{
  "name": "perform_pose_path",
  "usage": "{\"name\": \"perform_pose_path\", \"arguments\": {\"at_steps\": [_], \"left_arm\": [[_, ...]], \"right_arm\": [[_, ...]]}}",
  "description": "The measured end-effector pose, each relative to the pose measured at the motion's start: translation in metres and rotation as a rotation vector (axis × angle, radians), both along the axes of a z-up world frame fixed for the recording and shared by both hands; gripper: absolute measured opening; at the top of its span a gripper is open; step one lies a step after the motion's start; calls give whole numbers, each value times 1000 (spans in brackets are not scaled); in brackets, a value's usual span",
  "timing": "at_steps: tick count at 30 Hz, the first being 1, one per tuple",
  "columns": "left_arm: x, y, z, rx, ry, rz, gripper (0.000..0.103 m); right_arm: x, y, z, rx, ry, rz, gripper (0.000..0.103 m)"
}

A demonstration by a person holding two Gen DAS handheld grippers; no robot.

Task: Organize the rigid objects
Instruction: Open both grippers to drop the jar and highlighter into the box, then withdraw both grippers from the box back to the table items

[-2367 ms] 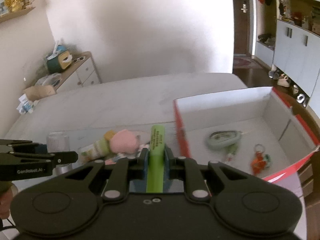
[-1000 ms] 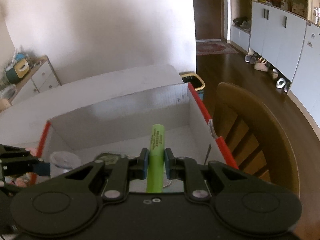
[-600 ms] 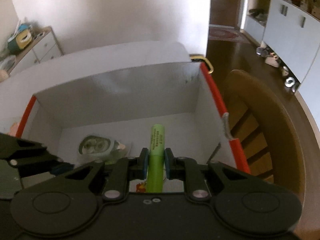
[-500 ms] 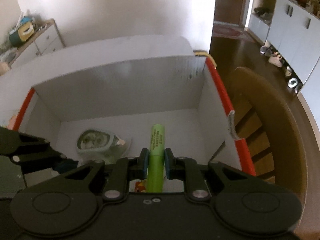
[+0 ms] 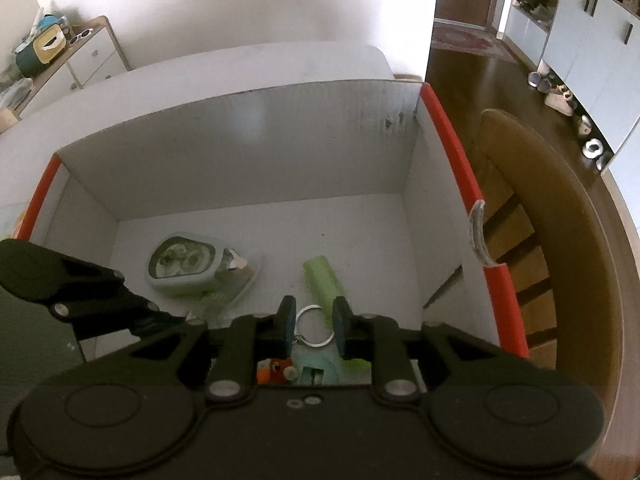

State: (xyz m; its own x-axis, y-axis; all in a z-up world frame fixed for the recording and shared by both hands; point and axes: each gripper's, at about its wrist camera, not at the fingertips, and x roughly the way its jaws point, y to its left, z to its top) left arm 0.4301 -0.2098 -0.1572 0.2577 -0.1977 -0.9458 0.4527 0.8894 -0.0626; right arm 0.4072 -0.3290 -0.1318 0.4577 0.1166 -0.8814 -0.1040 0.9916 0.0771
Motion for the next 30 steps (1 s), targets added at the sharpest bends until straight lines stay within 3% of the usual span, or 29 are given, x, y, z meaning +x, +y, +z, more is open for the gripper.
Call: {"name": "perform_pose_path", "arguments": {"at_steps": [6,17,30], "left_arm": [[-2,3,0,-11,10,29,41],[-13,19,24,-50,-53,74,45],[-47,52,69,-108,-191,137,45]], "right_arm": [[-2,-6,2,5,-10,-20,25],[-18,-5,21,26,-55,-23,33],[-48,14,57,63,-125,-5,41]]}}
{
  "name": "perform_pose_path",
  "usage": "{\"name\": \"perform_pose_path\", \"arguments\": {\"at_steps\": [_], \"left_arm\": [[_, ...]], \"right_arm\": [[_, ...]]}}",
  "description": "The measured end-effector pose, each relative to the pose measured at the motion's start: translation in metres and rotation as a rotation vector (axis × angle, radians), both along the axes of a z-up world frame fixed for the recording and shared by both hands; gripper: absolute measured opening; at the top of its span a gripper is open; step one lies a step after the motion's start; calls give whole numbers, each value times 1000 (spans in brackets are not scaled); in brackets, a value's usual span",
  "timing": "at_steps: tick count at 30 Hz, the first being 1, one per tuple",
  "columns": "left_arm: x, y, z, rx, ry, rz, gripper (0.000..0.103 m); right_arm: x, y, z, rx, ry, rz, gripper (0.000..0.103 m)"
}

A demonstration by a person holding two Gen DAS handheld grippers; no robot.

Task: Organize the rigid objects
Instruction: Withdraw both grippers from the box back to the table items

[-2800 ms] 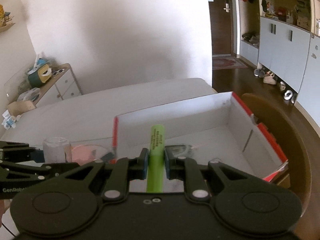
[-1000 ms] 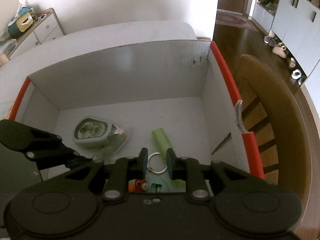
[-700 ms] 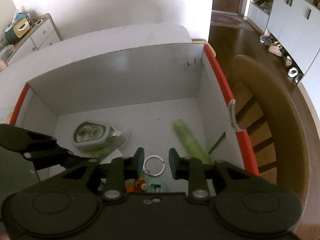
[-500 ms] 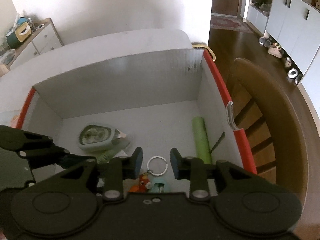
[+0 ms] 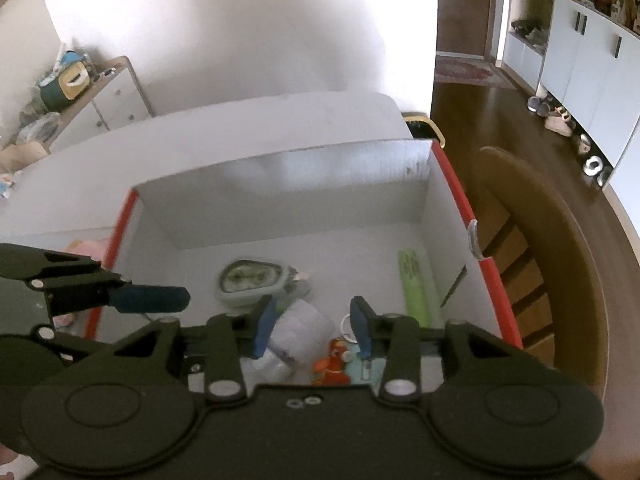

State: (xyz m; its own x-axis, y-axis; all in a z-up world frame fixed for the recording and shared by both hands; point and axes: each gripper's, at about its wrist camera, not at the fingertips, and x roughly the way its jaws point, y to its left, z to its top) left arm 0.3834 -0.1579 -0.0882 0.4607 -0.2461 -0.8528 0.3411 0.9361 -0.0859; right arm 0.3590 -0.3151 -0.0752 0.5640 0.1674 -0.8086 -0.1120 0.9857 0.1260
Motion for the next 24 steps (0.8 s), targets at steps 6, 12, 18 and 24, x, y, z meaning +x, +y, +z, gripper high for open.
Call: {"name": "perform_pose_path", "arguments": {"at_steps": [6,12,18,24], "left_arm": [[-14,15,14,-31,-59,23,45],[-36,30,30,-52,-100,20,45],[-57,47,40,-67,-138,26,46],[-74,71,48,-90,-163,55,55]], "right_arm": [[-18,8,18,20,-38,15,47],[-34,20,30,28,-76,11,52],[-49,27,35,62,-80,4,59],[-65,41,45,97,-112,4,64]]}}
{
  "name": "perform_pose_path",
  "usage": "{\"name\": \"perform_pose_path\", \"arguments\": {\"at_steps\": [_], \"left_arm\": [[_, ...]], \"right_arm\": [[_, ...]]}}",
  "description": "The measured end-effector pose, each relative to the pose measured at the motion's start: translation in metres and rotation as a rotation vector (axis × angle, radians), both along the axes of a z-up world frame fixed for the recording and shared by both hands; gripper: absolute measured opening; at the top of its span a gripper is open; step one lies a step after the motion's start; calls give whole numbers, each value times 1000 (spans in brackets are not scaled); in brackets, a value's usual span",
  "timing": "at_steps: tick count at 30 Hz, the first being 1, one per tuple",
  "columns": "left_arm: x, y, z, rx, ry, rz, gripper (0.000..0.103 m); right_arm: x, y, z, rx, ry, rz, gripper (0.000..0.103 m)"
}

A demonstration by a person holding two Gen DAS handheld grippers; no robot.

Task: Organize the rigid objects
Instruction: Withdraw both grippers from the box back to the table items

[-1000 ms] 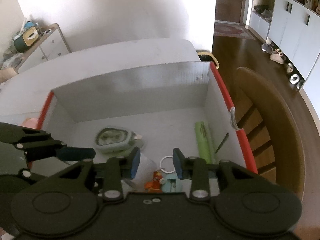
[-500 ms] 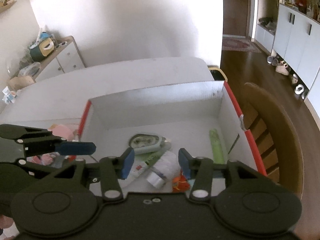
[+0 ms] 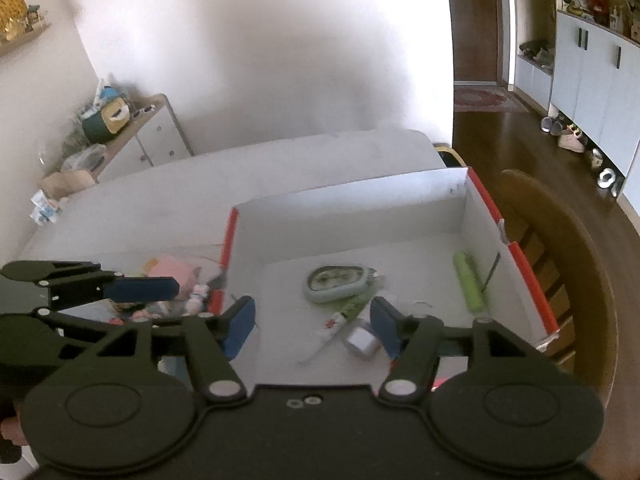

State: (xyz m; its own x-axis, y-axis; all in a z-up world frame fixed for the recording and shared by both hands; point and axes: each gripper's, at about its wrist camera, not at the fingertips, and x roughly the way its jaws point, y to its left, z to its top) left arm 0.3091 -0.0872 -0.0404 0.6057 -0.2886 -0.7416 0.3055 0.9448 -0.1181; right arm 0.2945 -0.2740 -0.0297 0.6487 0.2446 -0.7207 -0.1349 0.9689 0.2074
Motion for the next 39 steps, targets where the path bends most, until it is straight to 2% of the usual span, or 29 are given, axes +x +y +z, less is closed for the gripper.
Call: {"name": "perform_pose_path", "arguments": {"at_steps": [4,7,9,12,14,16,19,21,25,27,34,38,39], "left_arm": [[-12,20,5,-7,-20,22,56],[-21,38,7,-18,-35,40,64],[-26,53,8,-30,-41,58,66],[-32,73,9,-45,-43,78,66],[-37,88,9,-53,-50,93,66],[-41,103,9,-58,-53,105,67],[-46,122,10,-61,-60,118,67],[-49,137,11,-58,-71,130,75],[-54,162,12,-68,-83,131,78],[-55,173,12,-69,-87,130,83],[-53,209,11,-86,-90,108,86],[-49,228,8,-96,-87,105,98],[-48,232,7,-101,-89,101,99]], "right_arm": [[-11,13,4,23,-22,-3,69],[-18,27,7,29,-40,2,73],[-22,39,8,29,-48,7,75],[-28,58,9,31,-64,19,82],[-33,71,9,39,-90,36,92],[-39,84,9,34,-123,51,97],[-44,104,9,40,-146,71,101],[-45,116,8,47,-153,74,101],[-47,138,3,62,-151,75,102],[-47,148,-1,63,-146,76,102],[-46,192,-17,49,-117,109,102],[-44,216,-25,32,-111,142,102],[-42,222,-28,29,-105,149,102]]}}
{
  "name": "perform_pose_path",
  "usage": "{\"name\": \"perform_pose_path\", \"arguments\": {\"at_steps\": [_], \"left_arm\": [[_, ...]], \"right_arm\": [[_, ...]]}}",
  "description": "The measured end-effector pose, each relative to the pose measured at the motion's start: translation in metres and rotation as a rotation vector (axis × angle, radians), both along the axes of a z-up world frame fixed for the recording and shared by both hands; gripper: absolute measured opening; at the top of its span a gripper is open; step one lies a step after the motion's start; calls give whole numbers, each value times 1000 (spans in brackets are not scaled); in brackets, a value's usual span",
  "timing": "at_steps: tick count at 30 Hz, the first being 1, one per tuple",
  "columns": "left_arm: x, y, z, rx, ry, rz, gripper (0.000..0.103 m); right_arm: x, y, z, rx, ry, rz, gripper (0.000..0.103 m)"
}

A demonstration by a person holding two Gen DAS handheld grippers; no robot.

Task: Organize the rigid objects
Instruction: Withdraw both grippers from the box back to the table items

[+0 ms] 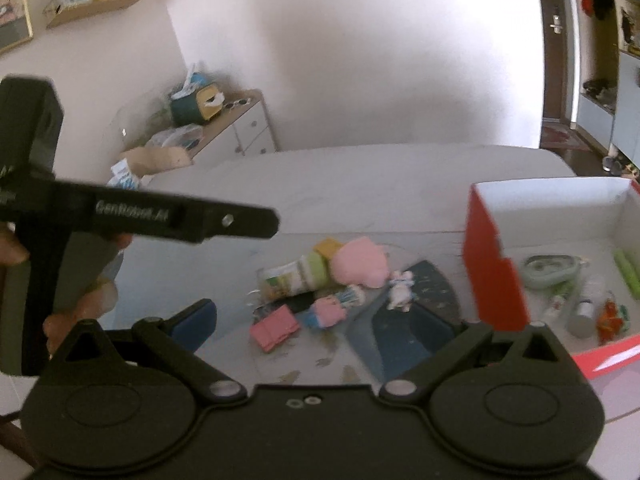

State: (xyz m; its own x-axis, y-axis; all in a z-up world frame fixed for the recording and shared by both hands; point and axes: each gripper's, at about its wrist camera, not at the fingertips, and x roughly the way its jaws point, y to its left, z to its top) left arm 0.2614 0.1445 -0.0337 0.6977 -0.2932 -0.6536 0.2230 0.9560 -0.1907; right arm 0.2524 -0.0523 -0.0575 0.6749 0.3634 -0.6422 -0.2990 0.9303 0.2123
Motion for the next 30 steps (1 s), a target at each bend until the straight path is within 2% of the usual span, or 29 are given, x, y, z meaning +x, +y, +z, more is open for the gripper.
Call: {"name": "perform_pose_path", "arguments": {"at_steps": [11,14,18,23,30], "left_arm": [[18,25,-32,47,27,13,102],[24,36,-41,41,29,32,102],[37,44,-60,29,77,18,102],[50,46,-85,47,105,4,102],[64,39,-104,104,112,-27,102]], "right_arm": [[21,44,-34,-71,46,15,102],[30,46,-44,-107,46,0,100],[48,45,-57,-138,49,-1,98],[64,48,-69,-205,63,12,97],[79,49,-82,-212,101,47,93]]}}
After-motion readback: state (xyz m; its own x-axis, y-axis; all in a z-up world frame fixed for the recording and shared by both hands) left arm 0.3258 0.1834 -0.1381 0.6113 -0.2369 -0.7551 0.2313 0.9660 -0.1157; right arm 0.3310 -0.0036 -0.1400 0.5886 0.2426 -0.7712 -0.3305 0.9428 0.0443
